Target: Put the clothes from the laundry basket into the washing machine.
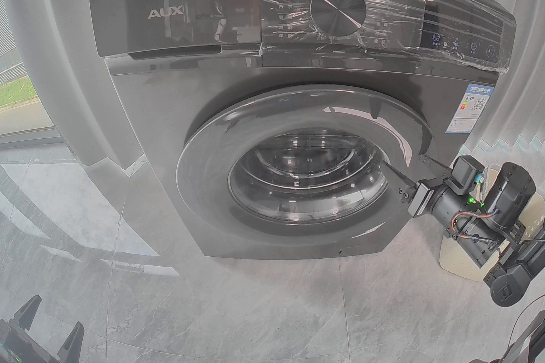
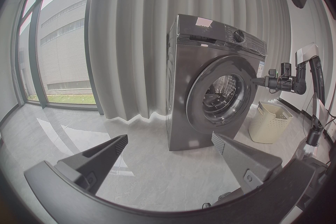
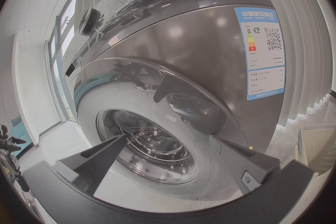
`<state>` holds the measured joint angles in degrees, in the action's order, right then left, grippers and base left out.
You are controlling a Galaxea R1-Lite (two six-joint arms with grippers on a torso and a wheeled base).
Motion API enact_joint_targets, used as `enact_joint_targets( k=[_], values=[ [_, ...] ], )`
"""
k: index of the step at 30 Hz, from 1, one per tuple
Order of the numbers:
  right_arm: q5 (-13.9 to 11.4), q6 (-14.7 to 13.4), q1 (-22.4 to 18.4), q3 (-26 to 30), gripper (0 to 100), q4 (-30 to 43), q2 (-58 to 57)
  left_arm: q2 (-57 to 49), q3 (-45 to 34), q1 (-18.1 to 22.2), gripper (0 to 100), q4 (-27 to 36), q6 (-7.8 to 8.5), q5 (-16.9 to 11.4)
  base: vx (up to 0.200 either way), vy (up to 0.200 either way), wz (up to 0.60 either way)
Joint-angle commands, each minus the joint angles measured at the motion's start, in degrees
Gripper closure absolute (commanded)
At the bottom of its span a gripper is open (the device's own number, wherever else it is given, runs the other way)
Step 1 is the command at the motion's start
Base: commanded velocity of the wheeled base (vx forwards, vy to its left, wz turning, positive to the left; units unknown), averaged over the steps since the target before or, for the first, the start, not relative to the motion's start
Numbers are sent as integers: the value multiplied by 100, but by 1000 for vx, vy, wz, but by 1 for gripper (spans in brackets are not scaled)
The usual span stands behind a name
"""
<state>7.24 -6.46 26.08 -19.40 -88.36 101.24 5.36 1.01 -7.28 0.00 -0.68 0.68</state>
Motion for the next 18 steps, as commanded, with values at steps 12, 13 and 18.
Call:
enact_joint_targets(
  k=[12,13,18],
  values=[
    [-12,84,20,270,0,-15,-368,9,-101,-2,0,0,-11,2,0,0,0],
    [-21,110,20,322,0,-15,-465,9,-101,-2,0,0,-11,2,0,0,0],
    [-232,479,47,911,0,20,-1265,9,-101,-2,0,0,-11,-7,0,0,0]
  ],
)
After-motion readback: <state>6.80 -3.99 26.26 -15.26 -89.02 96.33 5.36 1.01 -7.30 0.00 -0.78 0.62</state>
